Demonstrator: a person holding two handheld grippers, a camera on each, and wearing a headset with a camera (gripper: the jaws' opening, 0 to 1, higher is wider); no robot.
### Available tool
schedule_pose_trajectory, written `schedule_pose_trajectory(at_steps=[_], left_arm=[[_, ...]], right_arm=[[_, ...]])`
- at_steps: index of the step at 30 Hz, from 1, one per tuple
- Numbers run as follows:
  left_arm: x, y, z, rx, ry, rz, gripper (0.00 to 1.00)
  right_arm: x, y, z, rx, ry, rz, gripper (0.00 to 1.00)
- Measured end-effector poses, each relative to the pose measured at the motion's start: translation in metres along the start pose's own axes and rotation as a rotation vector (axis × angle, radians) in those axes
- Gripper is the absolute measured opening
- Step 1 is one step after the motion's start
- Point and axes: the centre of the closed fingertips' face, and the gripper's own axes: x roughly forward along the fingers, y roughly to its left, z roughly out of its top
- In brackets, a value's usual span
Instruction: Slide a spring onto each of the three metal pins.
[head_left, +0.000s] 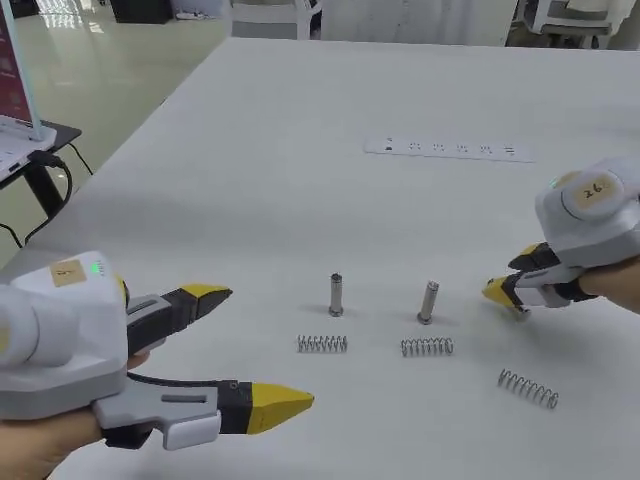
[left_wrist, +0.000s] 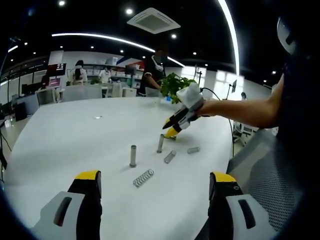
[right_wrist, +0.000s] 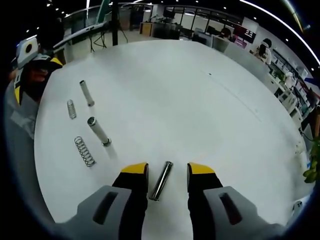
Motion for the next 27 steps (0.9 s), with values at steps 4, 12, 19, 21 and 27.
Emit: schedule_pose_trajectory(at_steps=[4,12,19,21,27], left_arm=[[-0.0002,0.0004,0.0005,-0.001,-0.002,0.002,0.86],[-0.0001,0.0001,0.0004,0.000,-0.001,0.002,0.86],[-0.0002,0.0003,0.0004,-0.001,-0.001,0.003,0.86],[-0.0002,0.0003,0.0008,-0.001,-0.002,0.004,0.86],[-0.0003,0.0005,0.0007,-0.002,-0.002,0.005,0.86]], right_arm=[[0.0023,0.0004,-0.0030,0.008,0.024,0.003,0.22],[0.0056,0.0023,-0.0043,0.012,0.036,0.005,0.22],[0.0075,0.0014,-0.0058,0.024,0.054,0.004,0.16],[0.0081,0.0020,-0.0060,0.025,0.055,0.006,0.16],[0.0102,0.0023,-0.0076,0.033,0.066,0.007,0.13]])
